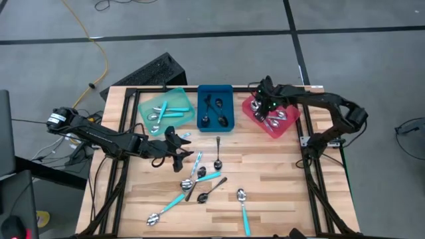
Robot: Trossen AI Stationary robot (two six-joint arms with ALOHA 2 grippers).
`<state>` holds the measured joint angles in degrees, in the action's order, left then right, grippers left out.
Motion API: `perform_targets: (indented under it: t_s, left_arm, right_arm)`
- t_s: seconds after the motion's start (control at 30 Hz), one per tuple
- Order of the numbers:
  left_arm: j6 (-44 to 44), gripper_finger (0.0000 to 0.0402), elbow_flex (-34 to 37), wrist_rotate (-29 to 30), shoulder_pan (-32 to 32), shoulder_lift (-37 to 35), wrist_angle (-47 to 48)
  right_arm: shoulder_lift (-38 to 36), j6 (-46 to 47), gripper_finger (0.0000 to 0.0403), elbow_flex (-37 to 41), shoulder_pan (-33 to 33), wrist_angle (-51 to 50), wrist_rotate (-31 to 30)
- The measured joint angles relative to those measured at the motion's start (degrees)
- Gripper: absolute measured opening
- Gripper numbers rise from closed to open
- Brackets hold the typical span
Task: Sort silverware by color (type)
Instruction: Put the white patterned spoon into the pink bin
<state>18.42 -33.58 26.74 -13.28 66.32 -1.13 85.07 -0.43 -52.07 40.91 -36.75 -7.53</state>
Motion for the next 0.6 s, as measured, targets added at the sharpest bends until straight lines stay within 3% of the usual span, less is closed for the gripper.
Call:
perform_targets:
  t_s: [0.23,0.6]
  left_arm:
    - [4.1,0.0201,0.0,0.0,0.0,0.0,9.6]
    - [12.6,0.0201,0.0,0.7,4.3,0.1,22.4]
  right_arm:
    - [-7.0,3.3,0.0226,-3.7,-2.0,-5.4,0.1]
    - [-19.6,11.4,0.0225,-5.8,-13.5,-8.6,0.1]
